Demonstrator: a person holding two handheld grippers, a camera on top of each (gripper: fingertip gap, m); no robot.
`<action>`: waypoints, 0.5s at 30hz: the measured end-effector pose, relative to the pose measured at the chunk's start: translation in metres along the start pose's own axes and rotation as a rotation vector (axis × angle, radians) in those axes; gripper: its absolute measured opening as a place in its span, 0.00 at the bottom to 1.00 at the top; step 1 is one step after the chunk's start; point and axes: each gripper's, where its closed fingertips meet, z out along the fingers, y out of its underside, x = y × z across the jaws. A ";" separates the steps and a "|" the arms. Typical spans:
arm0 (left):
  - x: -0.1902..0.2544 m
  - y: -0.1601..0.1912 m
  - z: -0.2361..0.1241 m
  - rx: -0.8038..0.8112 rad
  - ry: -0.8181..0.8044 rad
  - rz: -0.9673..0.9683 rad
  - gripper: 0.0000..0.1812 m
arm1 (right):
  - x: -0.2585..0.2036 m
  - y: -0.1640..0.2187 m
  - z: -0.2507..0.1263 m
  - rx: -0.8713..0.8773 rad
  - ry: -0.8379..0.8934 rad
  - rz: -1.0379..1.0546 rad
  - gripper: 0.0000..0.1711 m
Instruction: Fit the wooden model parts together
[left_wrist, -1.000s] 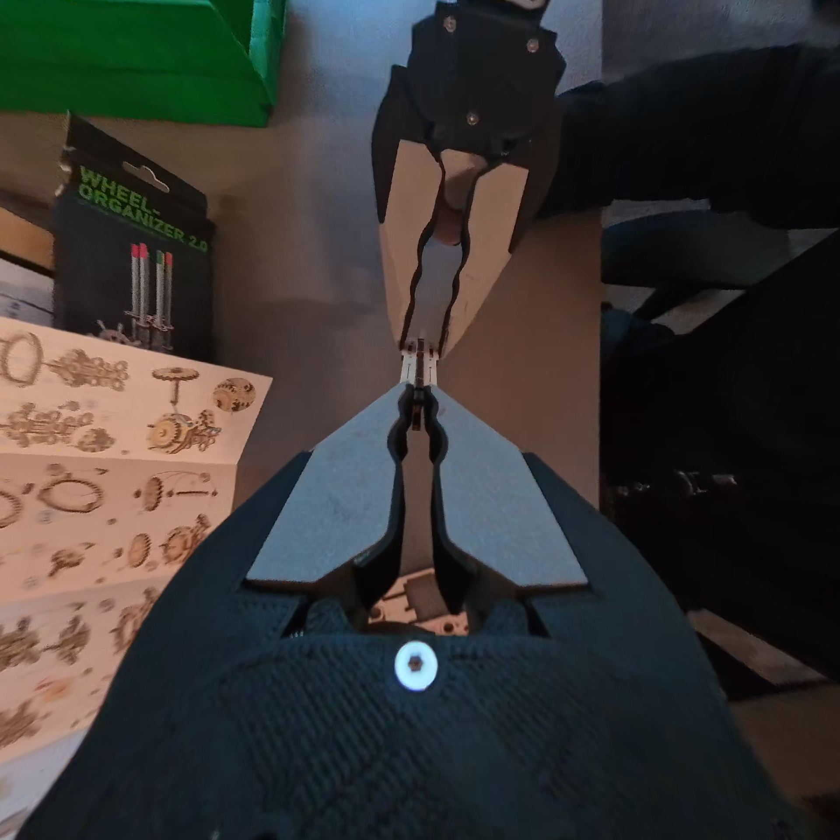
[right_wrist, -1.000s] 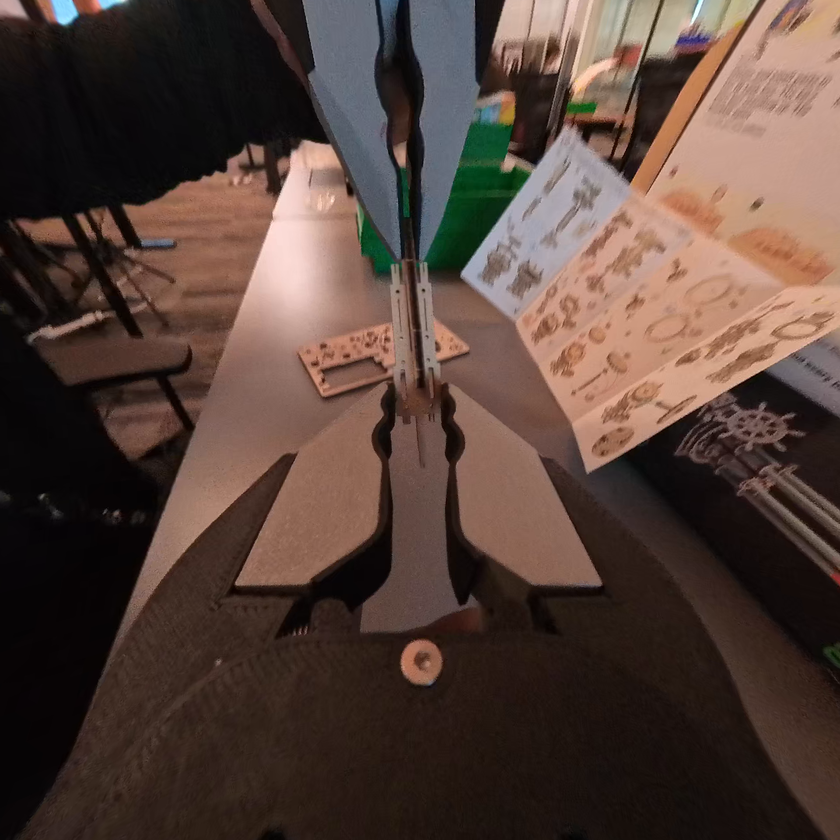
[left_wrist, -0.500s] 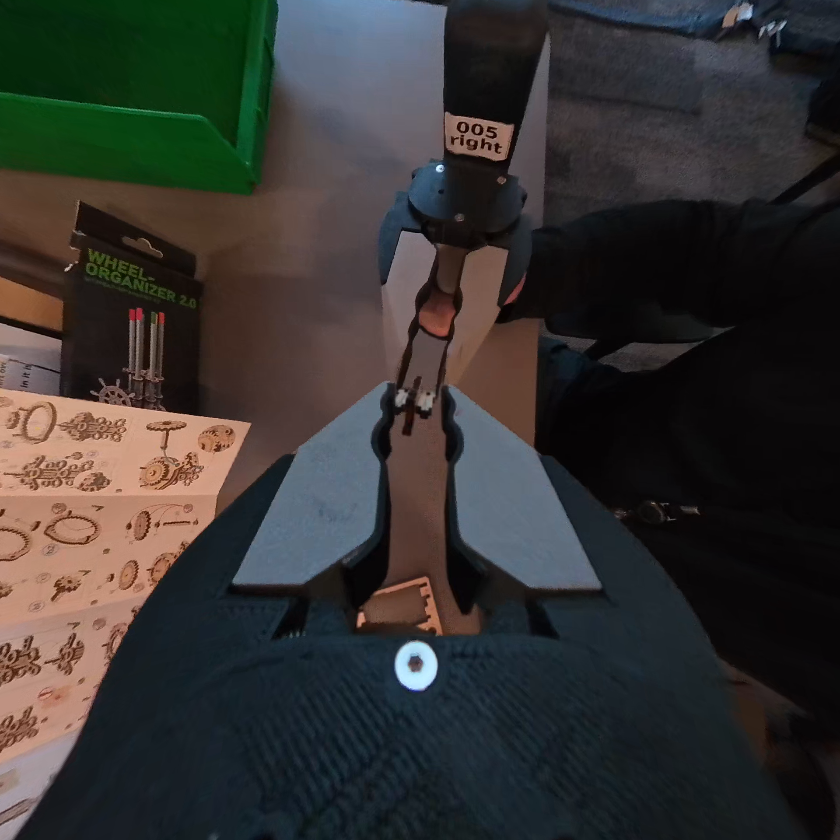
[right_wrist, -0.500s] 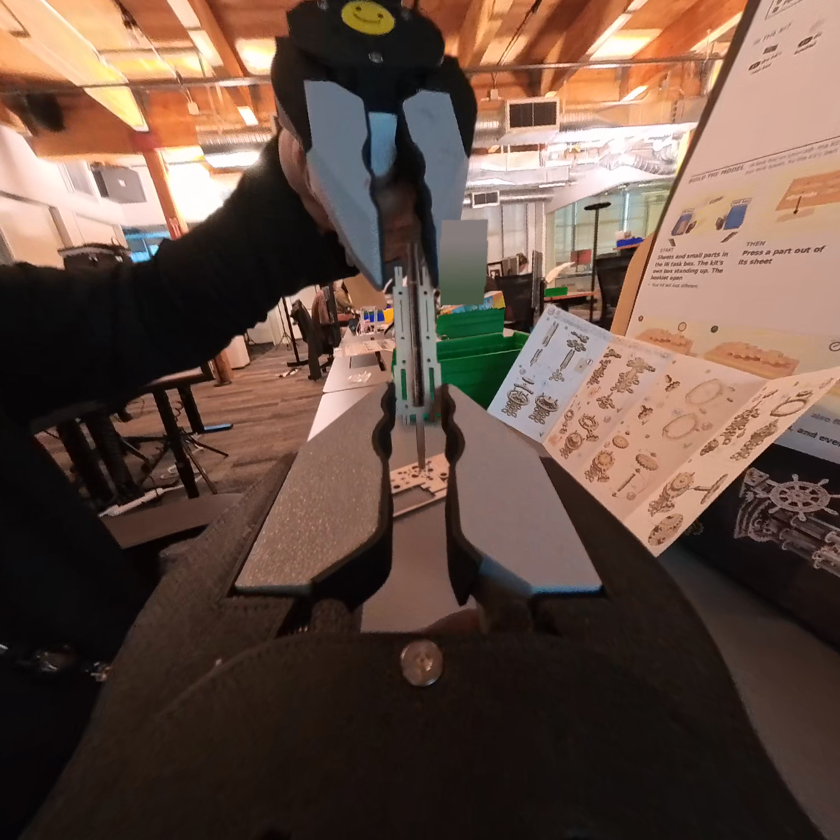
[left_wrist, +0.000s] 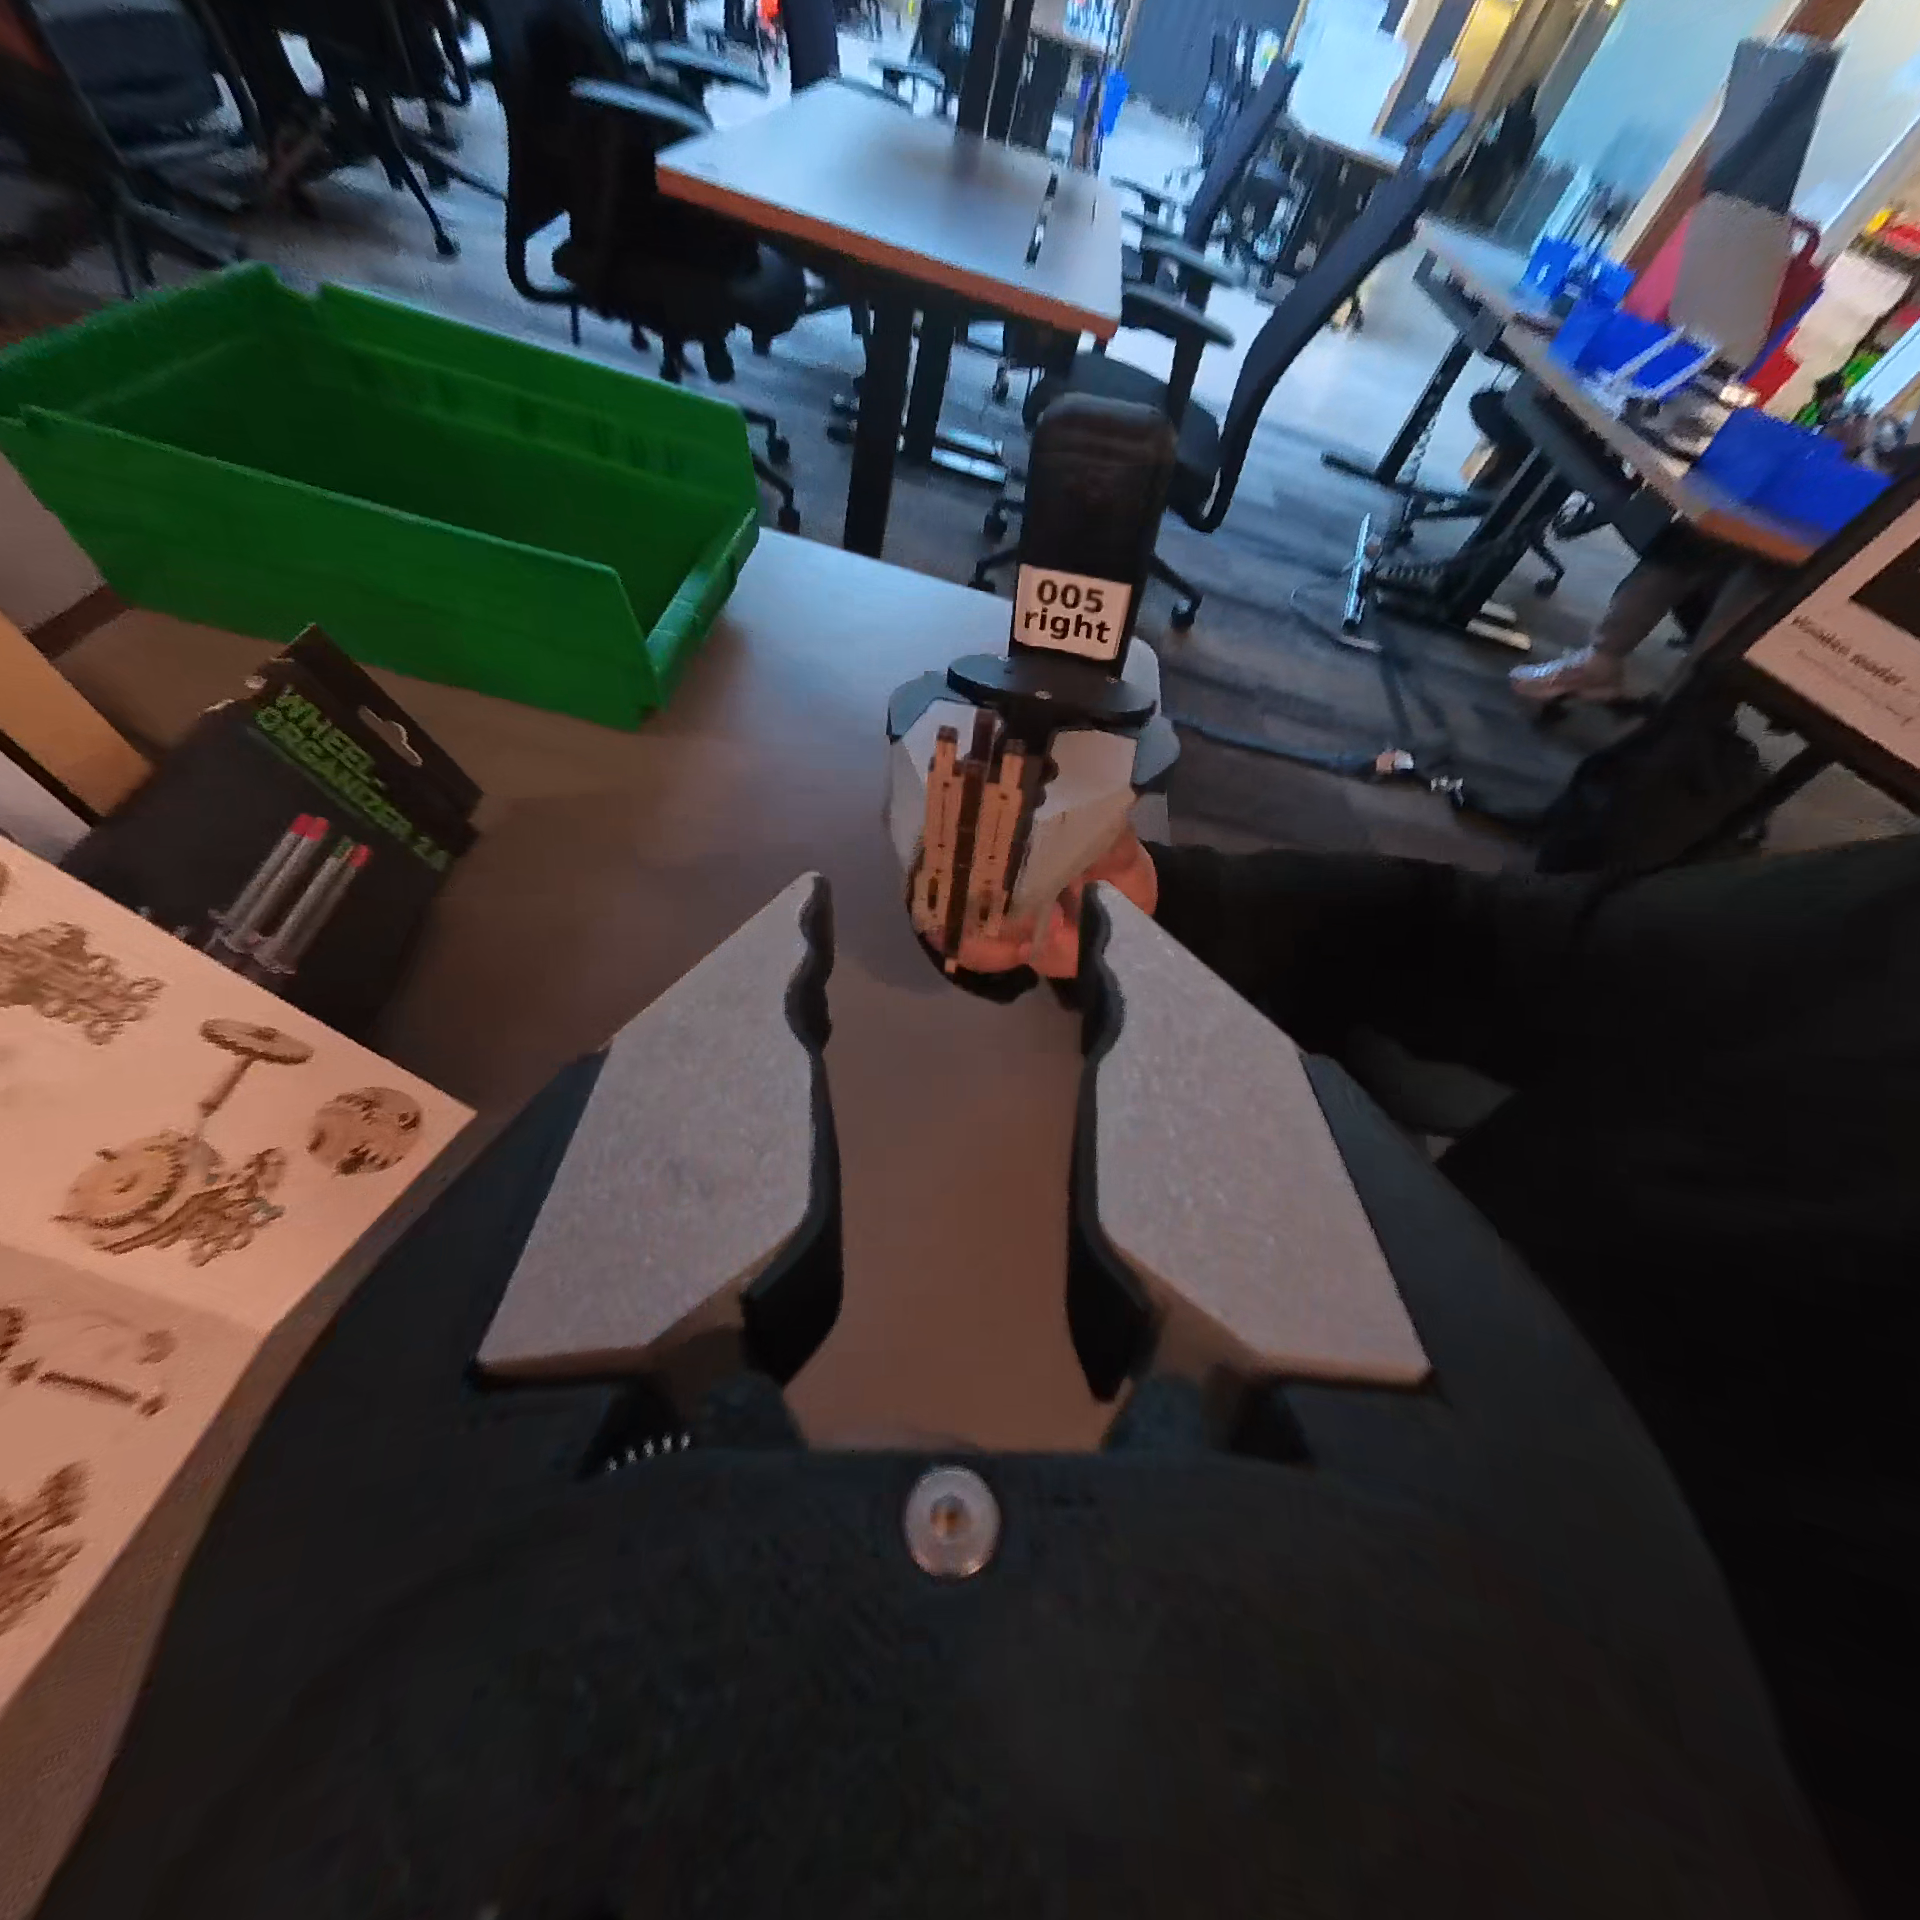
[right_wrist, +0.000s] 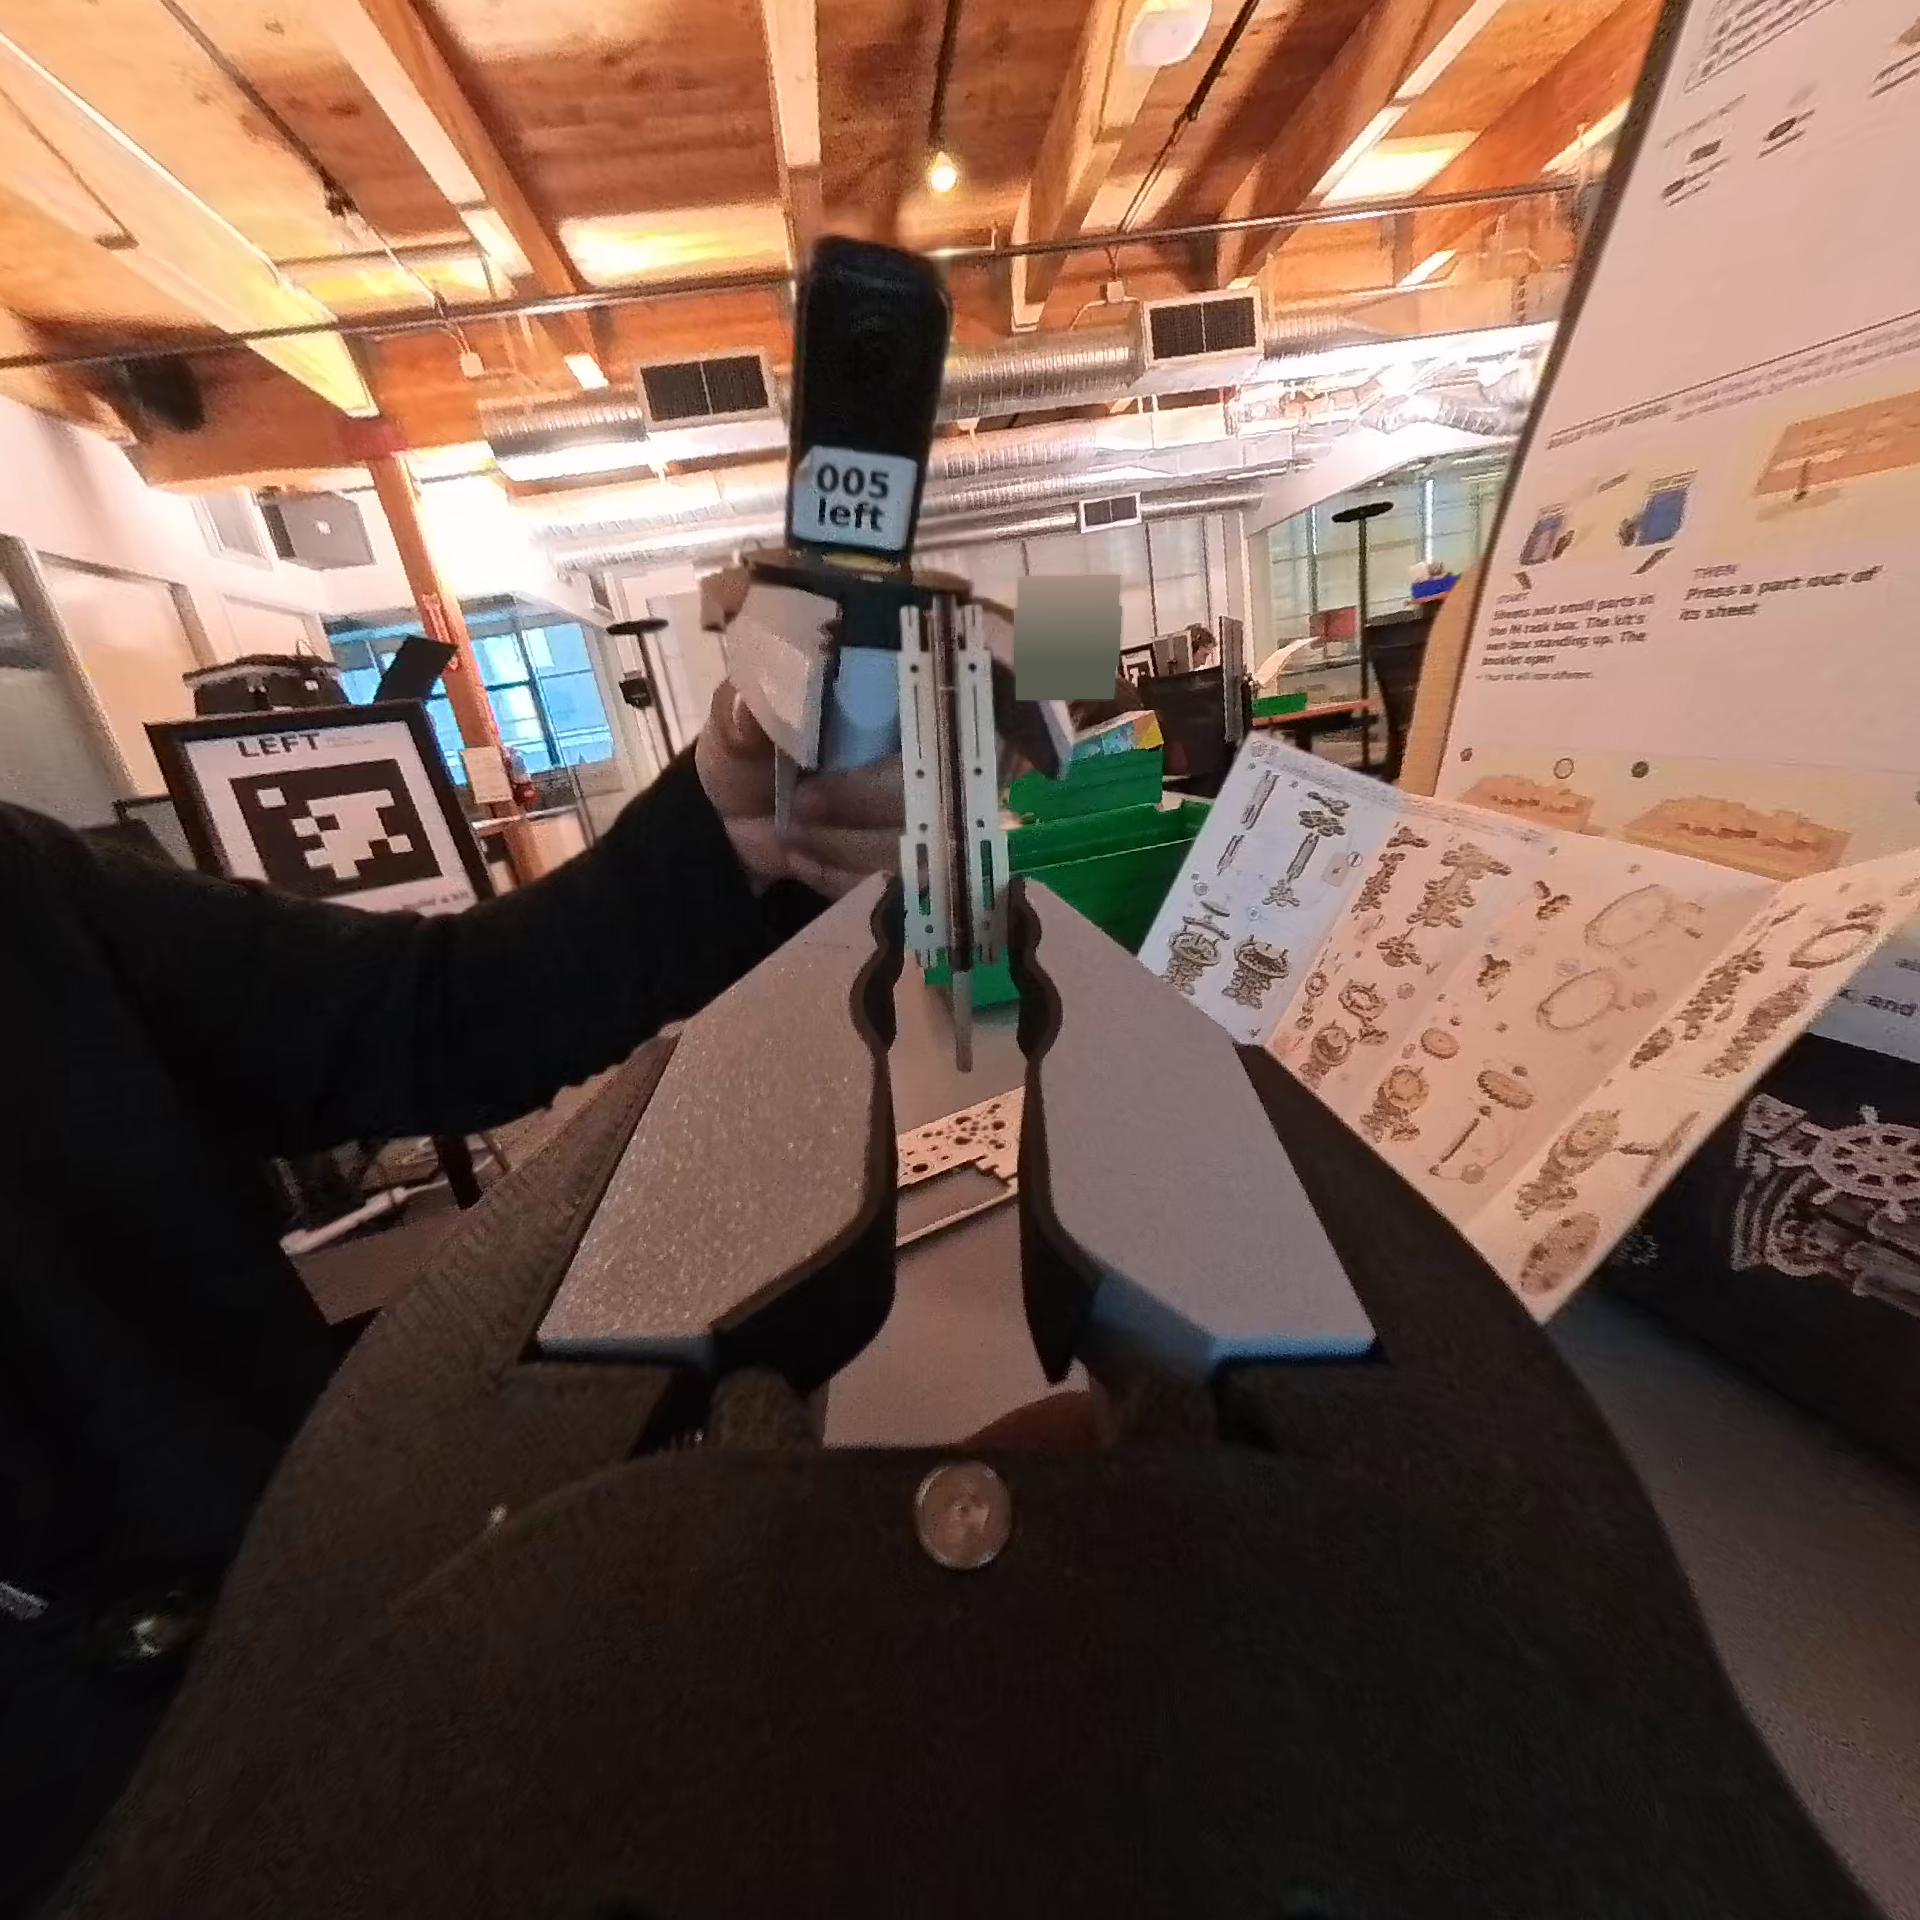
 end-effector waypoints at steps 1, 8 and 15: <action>0.001 0.002 0.003 0.032 0.005 0.001 0.24 | -0.002 0.003 0.004 -0.010 -0.002 -0.004 0.09; 0.005 0.008 0.000 0.133 0.051 0.064 0.09 | -0.008 0.017 0.018 -0.064 0.004 -0.025 0.10; -0.004 0.024 -0.008 0.129 0.066 0.048 0.09 | -0.006 0.032 0.019 -0.146 -0.015 0.003 0.11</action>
